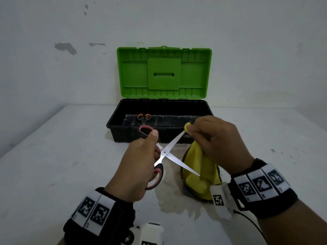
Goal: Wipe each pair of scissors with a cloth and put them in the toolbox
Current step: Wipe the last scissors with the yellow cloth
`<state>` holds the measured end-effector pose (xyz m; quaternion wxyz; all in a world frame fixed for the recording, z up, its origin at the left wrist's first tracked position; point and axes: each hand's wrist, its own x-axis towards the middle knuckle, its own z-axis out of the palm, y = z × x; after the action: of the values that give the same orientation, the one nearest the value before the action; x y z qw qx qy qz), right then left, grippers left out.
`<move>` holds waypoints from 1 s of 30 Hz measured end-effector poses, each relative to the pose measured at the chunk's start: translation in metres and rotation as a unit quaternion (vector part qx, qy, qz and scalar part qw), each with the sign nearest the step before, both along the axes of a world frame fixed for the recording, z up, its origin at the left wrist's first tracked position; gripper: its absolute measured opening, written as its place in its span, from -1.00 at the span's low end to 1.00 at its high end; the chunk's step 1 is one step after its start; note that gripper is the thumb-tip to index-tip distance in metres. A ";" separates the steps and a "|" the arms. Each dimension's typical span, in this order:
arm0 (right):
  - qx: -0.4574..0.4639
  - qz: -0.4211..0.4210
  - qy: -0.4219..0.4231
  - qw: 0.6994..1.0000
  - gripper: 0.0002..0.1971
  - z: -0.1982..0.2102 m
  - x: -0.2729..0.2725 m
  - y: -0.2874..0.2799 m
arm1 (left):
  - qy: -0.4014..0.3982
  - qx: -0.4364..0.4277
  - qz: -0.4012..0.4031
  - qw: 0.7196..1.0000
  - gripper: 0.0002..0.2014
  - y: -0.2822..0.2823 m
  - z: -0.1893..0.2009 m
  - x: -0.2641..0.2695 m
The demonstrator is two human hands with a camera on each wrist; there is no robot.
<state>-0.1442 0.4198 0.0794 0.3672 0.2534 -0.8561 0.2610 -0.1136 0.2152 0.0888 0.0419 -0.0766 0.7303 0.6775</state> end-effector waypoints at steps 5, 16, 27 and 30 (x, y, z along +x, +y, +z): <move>-0.039 -0.059 -0.037 0.997 -0.93 0.009 0.009 0.021 | -0.009 0.069 0.040 0.997 -0.54 -0.003 -0.002 -0.003; -0.022 0.091 -0.167 0.982 -0.83 0.010 0.036 -0.030 | 0.076 0.048 0.048 0.995 -0.48 0.010 -0.003 -0.004; -0.032 0.058 -0.231 0.971 -0.89 0.008 0.036 -0.040 | 0.088 0.050 0.084 0.991 -0.51 0.004 -0.004 -0.002; -0.014 0.059 -0.252 0.966 -0.89 0.009 0.041 -0.032 | 0.080 0.053 0.094 0.991 -0.51 0.003 -0.003 -0.002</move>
<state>-0.1028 0.3881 0.0885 0.1273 0.2241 -0.9007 0.3497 -0.1156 0.2179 0.0856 -0.0759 -0.0882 0.6837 0.7204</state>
